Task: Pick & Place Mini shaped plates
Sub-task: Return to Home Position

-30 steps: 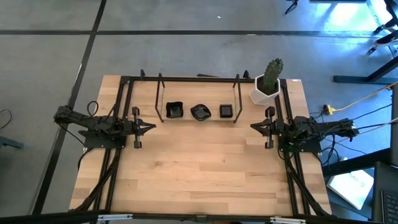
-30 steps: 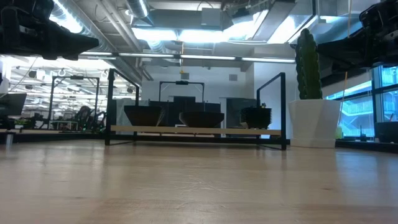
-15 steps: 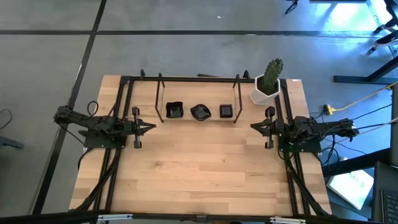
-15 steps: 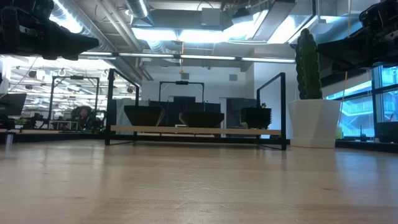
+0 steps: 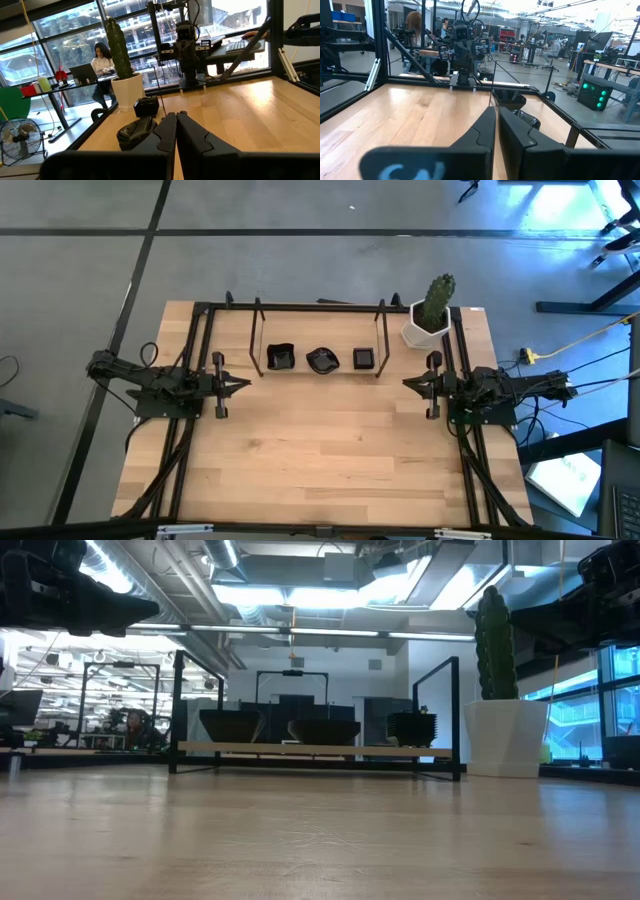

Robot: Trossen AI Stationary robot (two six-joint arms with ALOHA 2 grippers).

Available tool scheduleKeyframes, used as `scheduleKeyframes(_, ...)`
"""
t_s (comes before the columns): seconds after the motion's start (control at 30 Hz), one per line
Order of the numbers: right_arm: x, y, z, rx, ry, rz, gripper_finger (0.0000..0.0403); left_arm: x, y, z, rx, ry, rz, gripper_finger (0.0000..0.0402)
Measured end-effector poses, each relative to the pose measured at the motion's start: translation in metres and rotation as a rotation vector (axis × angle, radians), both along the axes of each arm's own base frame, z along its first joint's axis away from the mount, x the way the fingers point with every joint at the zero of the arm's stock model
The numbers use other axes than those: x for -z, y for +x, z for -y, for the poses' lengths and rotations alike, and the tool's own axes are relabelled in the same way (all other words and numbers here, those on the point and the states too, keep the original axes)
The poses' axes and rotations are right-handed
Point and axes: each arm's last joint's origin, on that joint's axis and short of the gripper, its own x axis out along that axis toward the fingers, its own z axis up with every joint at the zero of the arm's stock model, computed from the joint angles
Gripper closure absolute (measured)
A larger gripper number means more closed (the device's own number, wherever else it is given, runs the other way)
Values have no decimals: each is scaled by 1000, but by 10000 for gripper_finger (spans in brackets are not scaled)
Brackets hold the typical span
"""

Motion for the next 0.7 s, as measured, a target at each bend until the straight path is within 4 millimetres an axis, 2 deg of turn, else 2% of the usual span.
scheduleKeyframes(0.7, 0, 0, 0, 1, 0, 0, 379, 0, 0, 0, 0, 0, 0, 396)
